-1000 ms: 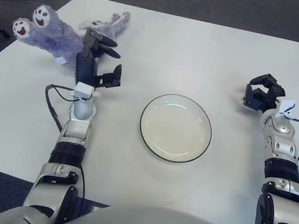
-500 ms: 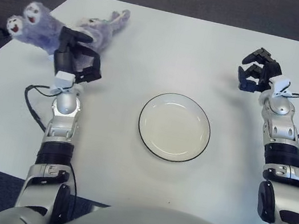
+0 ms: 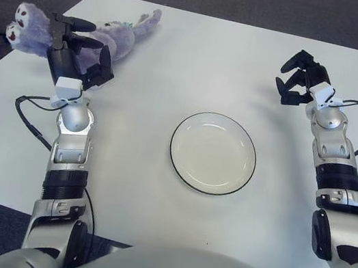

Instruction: Put the doll into the plate.

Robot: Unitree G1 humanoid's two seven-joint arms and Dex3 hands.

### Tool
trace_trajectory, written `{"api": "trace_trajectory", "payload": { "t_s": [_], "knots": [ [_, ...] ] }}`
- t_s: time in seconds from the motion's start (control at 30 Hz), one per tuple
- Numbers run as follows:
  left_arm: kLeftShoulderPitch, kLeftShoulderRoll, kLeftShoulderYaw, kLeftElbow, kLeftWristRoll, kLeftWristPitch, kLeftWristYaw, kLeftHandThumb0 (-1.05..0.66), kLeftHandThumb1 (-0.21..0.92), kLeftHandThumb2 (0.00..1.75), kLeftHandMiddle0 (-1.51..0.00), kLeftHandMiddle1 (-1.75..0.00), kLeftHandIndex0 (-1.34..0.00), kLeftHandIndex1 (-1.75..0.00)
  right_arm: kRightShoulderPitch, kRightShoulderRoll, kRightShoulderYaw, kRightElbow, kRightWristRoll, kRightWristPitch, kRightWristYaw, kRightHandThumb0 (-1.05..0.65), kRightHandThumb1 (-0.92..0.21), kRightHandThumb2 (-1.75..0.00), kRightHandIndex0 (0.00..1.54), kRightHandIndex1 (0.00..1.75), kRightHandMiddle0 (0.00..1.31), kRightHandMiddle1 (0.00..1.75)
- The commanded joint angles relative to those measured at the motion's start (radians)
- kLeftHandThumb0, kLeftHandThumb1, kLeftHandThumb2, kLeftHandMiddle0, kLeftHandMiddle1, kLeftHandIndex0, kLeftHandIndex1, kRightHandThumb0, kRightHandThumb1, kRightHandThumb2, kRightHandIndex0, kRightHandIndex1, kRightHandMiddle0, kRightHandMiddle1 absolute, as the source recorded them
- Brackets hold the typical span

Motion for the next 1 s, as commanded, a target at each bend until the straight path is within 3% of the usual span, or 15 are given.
{"api": "trace_trajectory", "payload": {
  "t_s": [0.0, 0.27, 0.8, 0.97],
  "knots": [
    [0.0, -0.017, 0.016, -0.028, 0.004, 0.055, 0.029, -0.01, 0.73, 0.74, -0.41, -1.54, -0.17, -1.75, -0.043, -0.004, 0.014, 0.012, -0.016, -0.007, 0.005, -0.01, -0.37, -1.27, 0.59, 1.72, 0.34, 1.75],
    [0.007, -0.031, 0.024, -0.022, 0.022, 0.06, 0.075, 0.0, 0.68, 0.88, -0.4, -1.68, -0.13, -1.75, -0.079, 0.005, 0.033, 0.045, -0.01, -0.025, 0.036, -0.01, -0.36, -1.28, 0.6, 1.74, 0.33, 1.75],
    [0.026, -0.052, 0.04, -0.021, 0.051, 0.007, 0.167, 0.0, 0.75, 0.8, -0.31, -1.73, -0.08, -1.75, -0.13, 0.022, 0.068, 0.131, -0.025, -0.105, 0.047, -0.01, -0.41, -1.15, 0.6, 1.54, 0.38, 1.75],
    [0.037, -0.056, 0.044, -0.021, 0.063, -0.024, 0.192, 0.0, 0.8, 0.71, -0.28, -1.7, -0.09, -1.75, -0.145, 0.027, 0.07, 0.171, -0.014, -0.125, 0.065, -0.01, -0.41, -1.16, 0.61, 1.55, 0.37, 1.75]
  ]
}}
